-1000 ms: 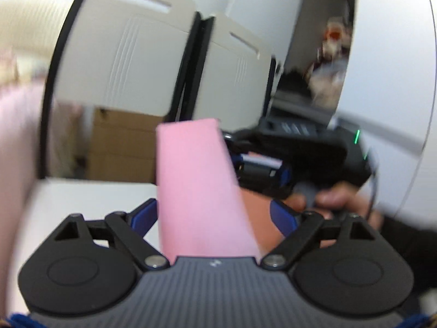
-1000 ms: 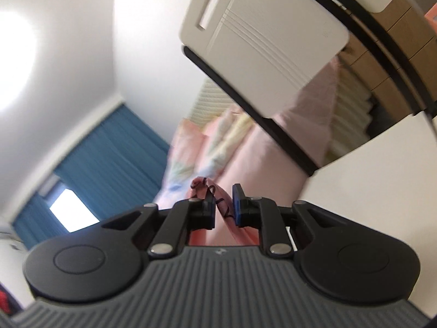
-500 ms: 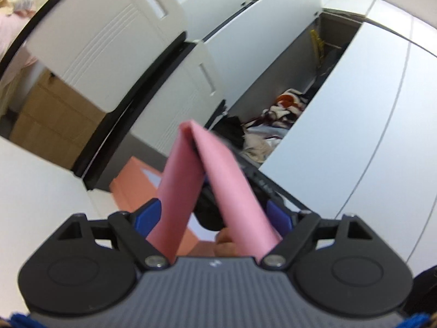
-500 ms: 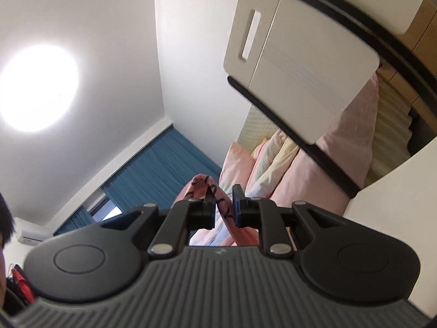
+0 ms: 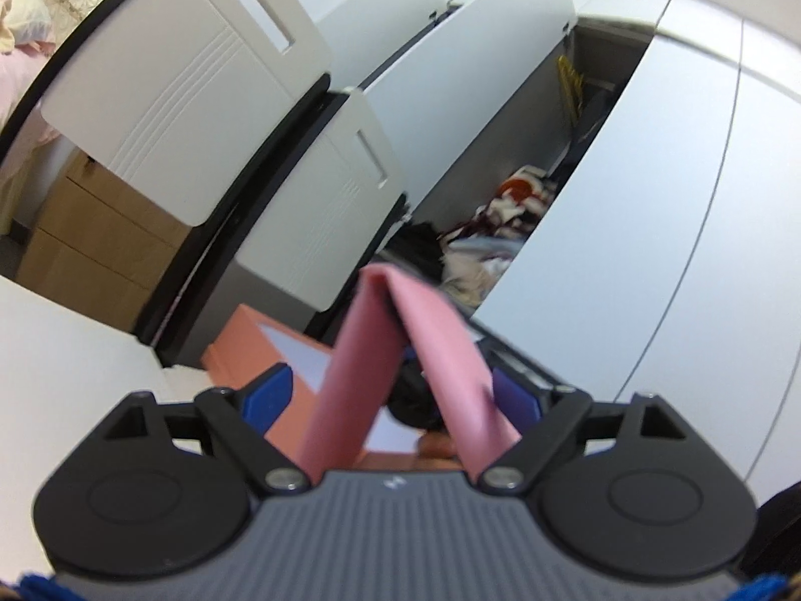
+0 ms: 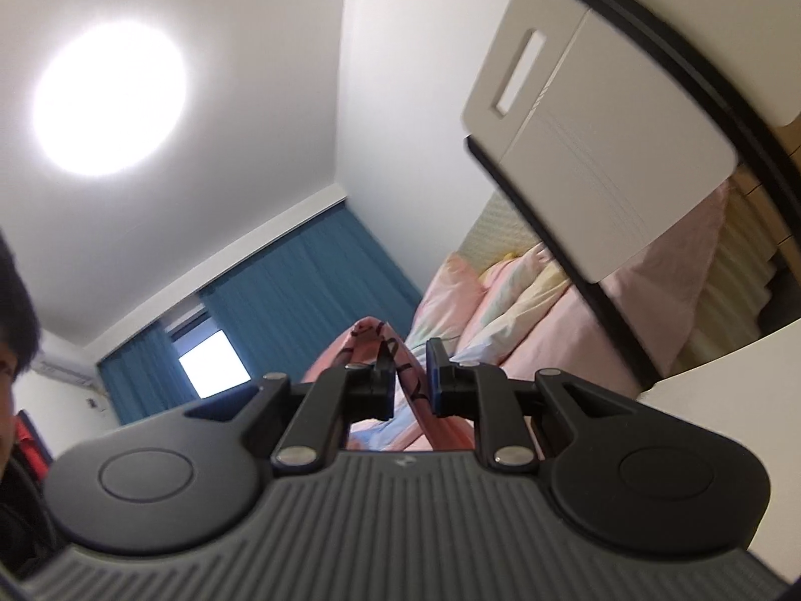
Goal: Fold shopping bag
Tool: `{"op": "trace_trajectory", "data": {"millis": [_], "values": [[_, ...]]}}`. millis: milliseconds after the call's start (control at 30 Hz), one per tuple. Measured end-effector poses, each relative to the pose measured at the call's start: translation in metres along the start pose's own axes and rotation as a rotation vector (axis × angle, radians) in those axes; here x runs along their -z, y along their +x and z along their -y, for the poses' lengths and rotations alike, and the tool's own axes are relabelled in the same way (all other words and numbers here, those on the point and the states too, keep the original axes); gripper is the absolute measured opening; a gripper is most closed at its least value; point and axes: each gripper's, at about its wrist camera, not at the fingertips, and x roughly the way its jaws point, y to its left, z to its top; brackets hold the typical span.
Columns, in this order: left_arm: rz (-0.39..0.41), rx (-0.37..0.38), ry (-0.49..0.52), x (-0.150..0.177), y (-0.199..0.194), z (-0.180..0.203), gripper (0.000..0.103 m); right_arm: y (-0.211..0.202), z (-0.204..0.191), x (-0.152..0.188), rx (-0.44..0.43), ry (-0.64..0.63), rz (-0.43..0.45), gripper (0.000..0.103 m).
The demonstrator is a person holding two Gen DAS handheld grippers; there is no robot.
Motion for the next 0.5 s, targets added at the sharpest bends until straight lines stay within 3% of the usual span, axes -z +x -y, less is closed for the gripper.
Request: {"op": "trace_trajectory", "data": {"millis": [167,367,400,433,500], "values": [[-0.024,-0.061,0.12,0.006,0.004,0.015,0.091,0.011,-0.006,0.007,-0.08,0.034,-0.047,0.016],[-0.085,-0.038,0.231,0.017,0.012,0.031,0.09,0.024,0.002,0.021,-0.256,0.18,-0.143,0.016],[-0.095,-0.028,0.234,0.019,0.013,0.032,0.084,0.026,0.002,0.022,-0.278,0.19,-0.159,0.016],[-0.105,-0.02,0.238,0.021,0.014,0.034,0.07,0.027,0.001,0.023,-0.288,0.193,-0.169,0.016],[-0.121,-0.035,0.258,0.024,0.016,0.037,0.054,0.028,0.001,0.024,-0.272,0.182,-0.175,0.017]]}}
